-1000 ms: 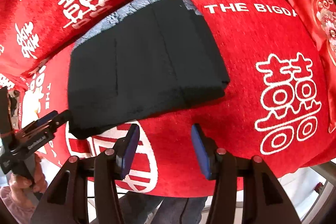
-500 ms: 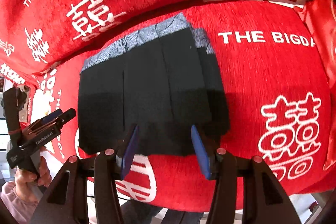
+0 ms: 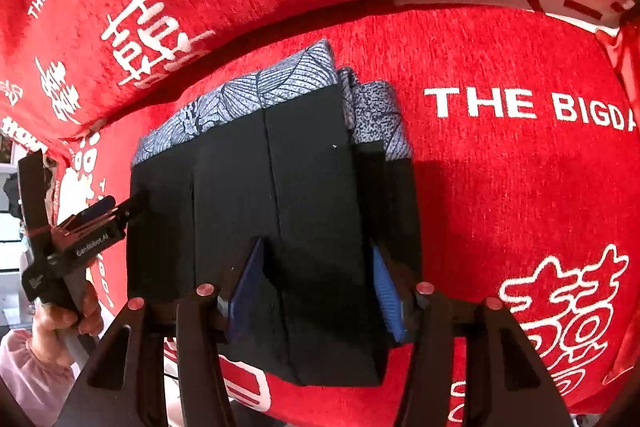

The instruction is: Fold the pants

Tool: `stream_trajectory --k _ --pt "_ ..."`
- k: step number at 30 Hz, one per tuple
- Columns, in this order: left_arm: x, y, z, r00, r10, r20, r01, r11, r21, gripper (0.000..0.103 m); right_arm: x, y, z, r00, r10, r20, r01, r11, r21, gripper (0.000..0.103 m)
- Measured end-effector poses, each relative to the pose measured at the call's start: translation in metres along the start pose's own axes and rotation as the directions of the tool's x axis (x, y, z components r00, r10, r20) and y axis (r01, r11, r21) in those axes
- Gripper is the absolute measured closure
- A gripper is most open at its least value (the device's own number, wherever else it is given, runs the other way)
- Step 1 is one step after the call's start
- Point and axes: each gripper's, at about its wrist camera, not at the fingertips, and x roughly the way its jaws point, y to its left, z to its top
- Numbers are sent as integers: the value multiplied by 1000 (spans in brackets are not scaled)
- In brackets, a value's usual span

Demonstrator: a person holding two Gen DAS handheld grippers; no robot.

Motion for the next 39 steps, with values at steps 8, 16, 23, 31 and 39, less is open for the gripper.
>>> stream_trajectory --k 8,16,23,31,39 --pt "-2 -4 -1 1000 22 -1 -22 1000 -8 11 -6 8 -13 1000 -7 -13 7 1000 -16 42" --pt "2 1 1 999 39 -8 -39 999 -17 3 -5 9 -13 1000 -4 -16 3 1000 -13 37" --pt "3 1 1 999 42 -11 -42 999 -21 3 -5 9 -14 1000 0 -13 0 1000 -12 34" --pt "4 -2 3 999 47 -16 -48 999 -12 2 -7 8 -13 1000 14 -16 -14 1000 -5 34" --pt "6 4 2 999 14 -31 -15 999 -46 2 -16 -1 -12 999 39 4 -39 999 2 24"
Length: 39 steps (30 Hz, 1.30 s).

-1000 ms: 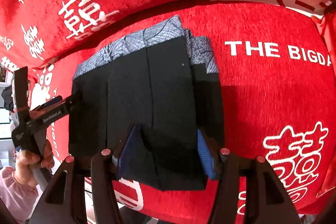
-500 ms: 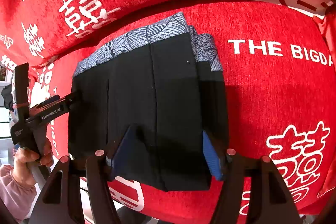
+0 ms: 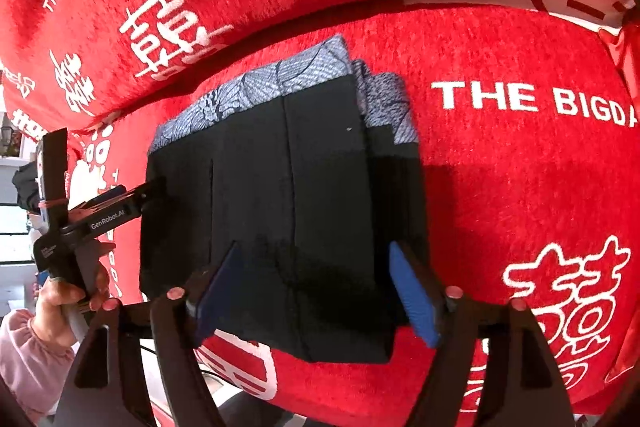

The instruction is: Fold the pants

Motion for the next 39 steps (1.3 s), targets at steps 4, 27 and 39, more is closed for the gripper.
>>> stream_trajectory --k 4,27,39 --pt "1 0 -2 1000 2 0 -2 1000 -8 2 -2 -11 -1 1000 5 5 -5 1000 29 24" --pt "0 22 -7 945 -327 -23 327 945 -20 2 8 -66 0 991 135 4 -134 984 116 10" --pt "53 9 3 807 -546 -223 563 826 13 2 56 -76 23 892 434 -128 -426 901 86 9"
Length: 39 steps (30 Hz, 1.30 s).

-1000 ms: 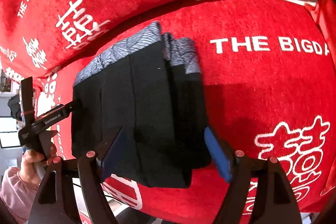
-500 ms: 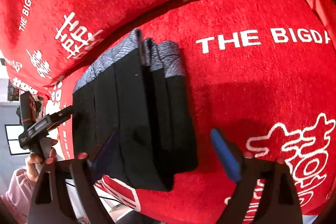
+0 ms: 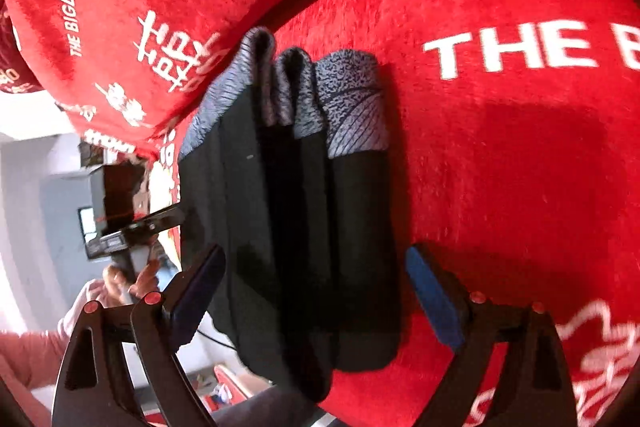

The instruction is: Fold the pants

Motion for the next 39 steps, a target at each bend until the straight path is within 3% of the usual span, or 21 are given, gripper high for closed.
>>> stream_trajectory --k 6,9,11,13,17,19,26,33,37,39 --pt "11 -2 2 998 -63 -14 62 997 -41 2 13 -2 16 995 88 -39 -88 996 -1 9" --pt "14 -6 1 999 -50 -7 49 997 -67 2 13 -6 18 996 77 -45 -75 996 51 14" --pt "7 -14 -3 998 -59 31 60 997 -55 21 12 -1 17 999 6 -54 -4 999 51 30" --pt "-3 -25 -8 997 -35 67 37 999 -29 34 10 1 15 999 13 -48 -10 998 67 39" --pt "-20 -38 -17 994 -5 110 8 1000 -25 44 1 10 9 998 57 -26 -55 996 71 53" --pt "-30 -42 -22 992 -11 123 16 999 -36 44 -5 11 5 995 100 -16 -99 991 85 58" --pt "-63 -58 -60 990 23 141 -21 1000 -12 44 -16 36 -32 987 160 -32 -157 985 67 58" --pt "-41 -32 -95 994 70 79 -70 998 0 44 5 29 -78 989 147 -25 -144 985 96 58" --pt "-24 -4 -102 993 54 108 -50 998 -39 17 21 14 -84 999 54 5 -54 992 115 51" --pt "-20 3 -100 994 56 93 -49 996 -75 9 24 13 -84 1000 -1 9 0 992 122 38"
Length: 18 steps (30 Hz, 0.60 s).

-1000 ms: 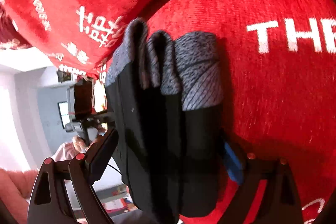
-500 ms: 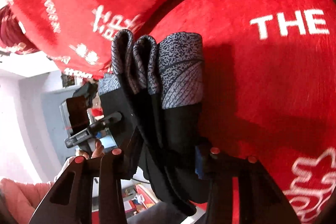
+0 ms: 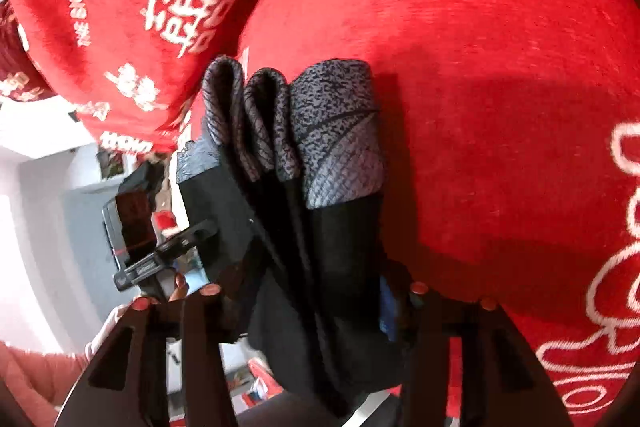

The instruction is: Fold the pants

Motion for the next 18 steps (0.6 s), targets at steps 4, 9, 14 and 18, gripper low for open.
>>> stream_trajectory --k 4,9,14,18 --pt "-6 -13 -6 996 89 28 -91 994 60 9 -5 15 -5 991 -127 41 129 991 -35 31" --pt "-26 -29 -18 965 244 94 -253 963 95 9 -23 27 -23 941 -317 116 319 948 8 22" --pt "-47 -37 -39 941 316 121 -329 938 106 9 -38 34 -50 900 -405 160 401 914 55 19" --pt "-50 -44 -53 931 352 97 -362 926 106 8 -44 39 -69 871 -455 187 445 890 98 12"
